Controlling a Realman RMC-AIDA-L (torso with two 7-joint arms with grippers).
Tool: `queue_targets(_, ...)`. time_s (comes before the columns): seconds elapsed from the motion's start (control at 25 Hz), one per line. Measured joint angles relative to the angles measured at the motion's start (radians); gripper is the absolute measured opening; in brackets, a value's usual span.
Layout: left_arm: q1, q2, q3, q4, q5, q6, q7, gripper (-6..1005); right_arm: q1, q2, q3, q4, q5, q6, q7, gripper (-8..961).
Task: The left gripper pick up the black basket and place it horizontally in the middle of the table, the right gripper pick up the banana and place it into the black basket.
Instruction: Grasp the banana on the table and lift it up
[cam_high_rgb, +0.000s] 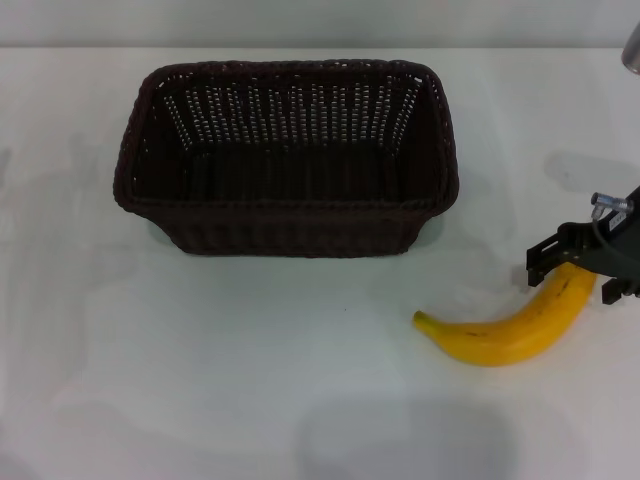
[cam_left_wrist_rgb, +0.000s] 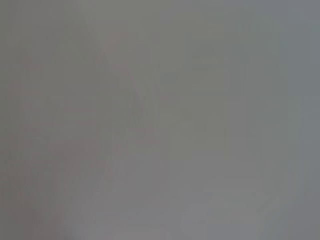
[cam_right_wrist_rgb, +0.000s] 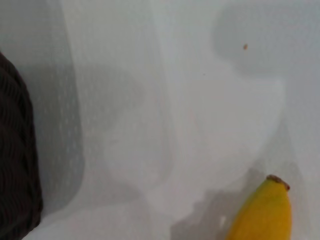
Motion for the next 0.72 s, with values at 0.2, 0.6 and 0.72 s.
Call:
queue_targets(0.2,0.0,0.0,0.001,0.0,0.002,0.0,0.029,847,0.028,0.0,-0.001,0.068,-0.002,-0.034,-0.031,852)
queue_targets(0.6,-0.001,0.002,-0.005,0.003,-0.002,0.0,0.07,848,0.064,-0.003,-0.003,0.152,-0.009,-0.066,-0.065,773)
queue_targets(0.72,-0.001,0.003,-0.005,0.006,-0.002,0.0,0.071,848,0.068,-0.002,-0.004,0.145,-0.003,-0.067,-0.095,658)
